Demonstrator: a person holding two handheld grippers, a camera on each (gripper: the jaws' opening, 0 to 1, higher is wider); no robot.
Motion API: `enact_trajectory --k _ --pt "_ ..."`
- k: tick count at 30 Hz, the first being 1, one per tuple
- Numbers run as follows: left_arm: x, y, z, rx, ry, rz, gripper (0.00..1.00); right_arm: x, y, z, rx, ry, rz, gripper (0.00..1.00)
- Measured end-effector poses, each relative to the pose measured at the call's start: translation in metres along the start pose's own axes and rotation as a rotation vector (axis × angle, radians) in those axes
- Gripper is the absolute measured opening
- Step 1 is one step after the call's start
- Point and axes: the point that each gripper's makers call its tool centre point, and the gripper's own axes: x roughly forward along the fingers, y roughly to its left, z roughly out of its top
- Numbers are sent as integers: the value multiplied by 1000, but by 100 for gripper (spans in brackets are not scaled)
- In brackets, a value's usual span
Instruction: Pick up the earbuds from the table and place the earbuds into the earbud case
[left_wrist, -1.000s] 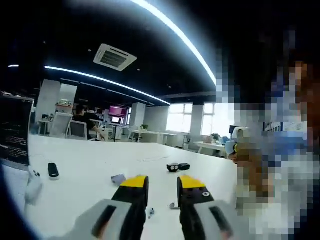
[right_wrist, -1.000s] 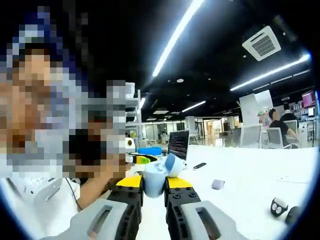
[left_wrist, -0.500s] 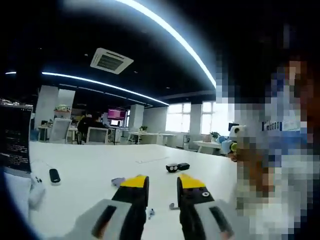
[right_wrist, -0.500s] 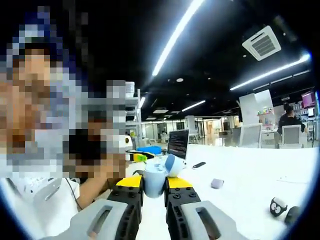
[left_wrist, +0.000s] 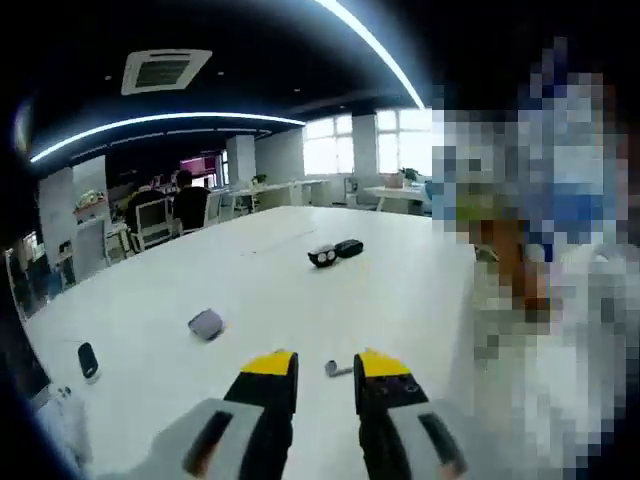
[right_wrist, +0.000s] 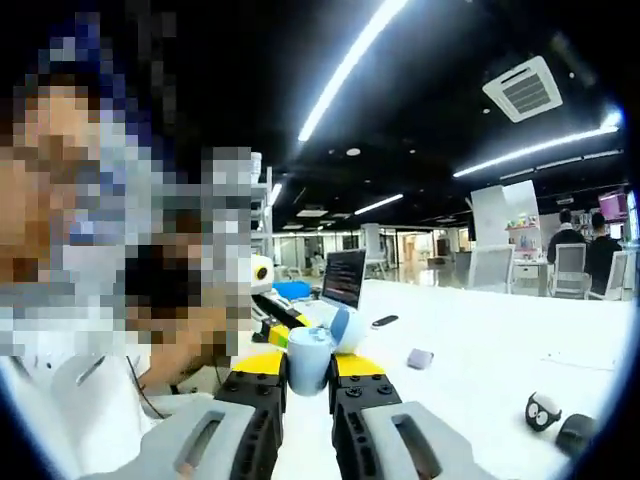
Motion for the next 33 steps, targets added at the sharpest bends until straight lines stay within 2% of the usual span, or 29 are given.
enact_trajectory --k 2,5,6,7,8,11,16,20,23,28,33 --pt "17 -5 -10 19 84 -72 24 0 -1 -2 -1 6 0 15" --pt "39 -13 -20 2 133 -200 24 1 -1 -5 5 13 9 15" --pt "45 -17 -21 -1 125 -264 24 2 -1 -6 6 15 13 15" --pt "51 -20 -21 -37 112 -323 24 2 0 -8 11 17 23 15" --pt "53 -21 -22 -56 109 -339 24 3 1 -9 15 18 27 15" --pt "72 -7 -37 -71 103 -388 26 5 3 -14 29 28 43 15" --pt "87 -4 -55 -66 122 -408 29 6 3 -14 32 29 50 15" --pt "94 -4 -48 26 32 -432 28 5 2 -11 38 15 57 15" --pt "96 -5 -51 104 15 -452 24 3 2 -11 46 10 60 15" --pt "96 -14 -50 147 -4 -503 24 3 3 -10 49 6 62 15" --pt "101 -13 -56 166 5 -512 24 4 4 -11 48 8 65 15"
